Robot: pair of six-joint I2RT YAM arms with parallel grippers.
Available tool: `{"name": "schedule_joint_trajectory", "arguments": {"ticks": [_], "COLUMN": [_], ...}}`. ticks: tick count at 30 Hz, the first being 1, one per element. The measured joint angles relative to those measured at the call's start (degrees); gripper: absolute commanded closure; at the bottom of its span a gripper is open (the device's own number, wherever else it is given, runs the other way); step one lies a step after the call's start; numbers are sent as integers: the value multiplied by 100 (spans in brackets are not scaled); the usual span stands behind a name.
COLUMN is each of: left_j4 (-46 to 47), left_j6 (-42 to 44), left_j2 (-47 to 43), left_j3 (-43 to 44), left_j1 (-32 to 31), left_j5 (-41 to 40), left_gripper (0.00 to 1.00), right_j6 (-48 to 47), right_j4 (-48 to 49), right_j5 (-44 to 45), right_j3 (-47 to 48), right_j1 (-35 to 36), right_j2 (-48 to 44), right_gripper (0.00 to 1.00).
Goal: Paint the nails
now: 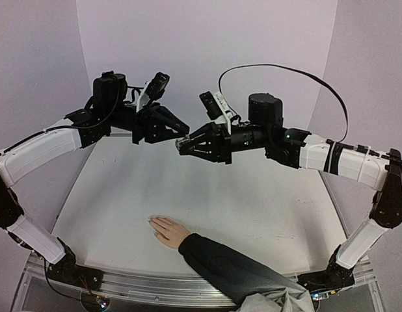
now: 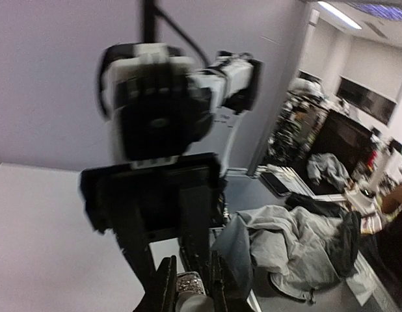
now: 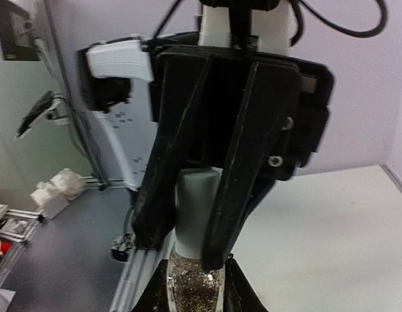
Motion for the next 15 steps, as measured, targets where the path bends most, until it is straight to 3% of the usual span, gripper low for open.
{"name": "schedule_joint_trajectory", "arguments": {"ticks": [3, 4, 8, 11, 15], "left_j4": [68, 90, 129, 133, -105], "left_j6": [459, 535, 557, 251, -402], "left_j2": [57, 85, 122, -42, -592], "left_j3": [321, 402, 450, 114, -682], "left_j1": [-221, -280, -378, -219, 109], "left_j5": [787, 901, 678, -428, -2039], "left_gripper": [100, 92, 39, 22, 18], "right_j6": [376, 437, 439, 179, -273], "right_j4": [389, 483, 673, 645, 420], "right_j5": [-664, -695, -391, 295, 1843], "right_j3": [-127, -210, -538, -739, -813], "right_j1": [83, 116, 129, 129, 129], "right_j2": [-177, -269, -529, -643, -645], "right_gripper": [100, 100, 100, 100, 100]}}
